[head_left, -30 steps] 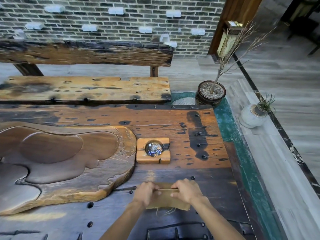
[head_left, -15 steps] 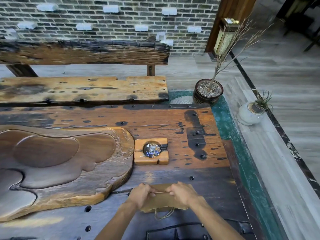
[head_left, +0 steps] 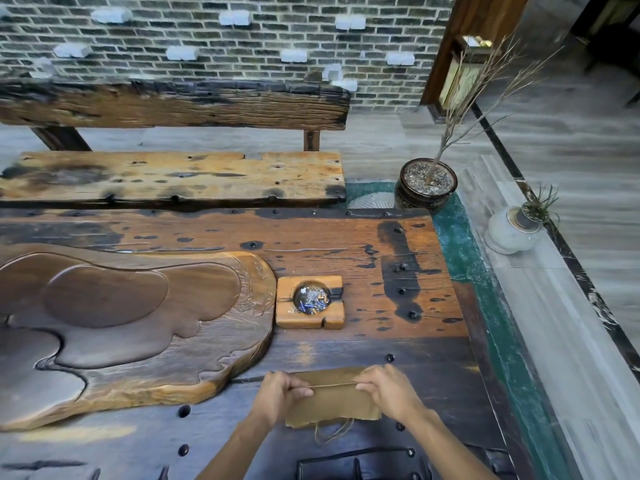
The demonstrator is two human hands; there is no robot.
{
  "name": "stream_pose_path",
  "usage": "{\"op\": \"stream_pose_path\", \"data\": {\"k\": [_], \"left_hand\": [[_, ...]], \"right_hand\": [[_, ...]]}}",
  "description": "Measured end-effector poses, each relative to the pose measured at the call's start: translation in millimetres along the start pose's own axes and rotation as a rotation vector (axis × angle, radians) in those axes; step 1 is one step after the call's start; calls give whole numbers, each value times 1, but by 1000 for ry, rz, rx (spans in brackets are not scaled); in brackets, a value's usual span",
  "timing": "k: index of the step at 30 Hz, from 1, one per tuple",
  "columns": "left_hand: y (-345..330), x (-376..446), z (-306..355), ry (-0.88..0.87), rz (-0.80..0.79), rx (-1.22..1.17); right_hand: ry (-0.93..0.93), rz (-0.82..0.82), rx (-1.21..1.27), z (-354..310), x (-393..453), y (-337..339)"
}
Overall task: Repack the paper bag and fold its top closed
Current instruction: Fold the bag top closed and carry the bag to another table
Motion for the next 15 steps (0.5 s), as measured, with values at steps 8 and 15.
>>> {"op": "stream_pose_path", "data": {"k": [8,15], "left_hand": [[-5,2,-18,1,-9,41],[9,-2,-7,6,57,-58]], "right_hand": [[-33,75,-26,8,-1,2],[-55,155,-5,13,-7,8]]}}
Point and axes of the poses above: each hand's wrist, its own x-axis towards the middle knuckle, its own y-axis out of the back of the hand, z = x × y, the point moved 6 cm from there along x, towards the middle knuckle, and after that the axes turned 5 degrees about -y, right-handed, at the moved point
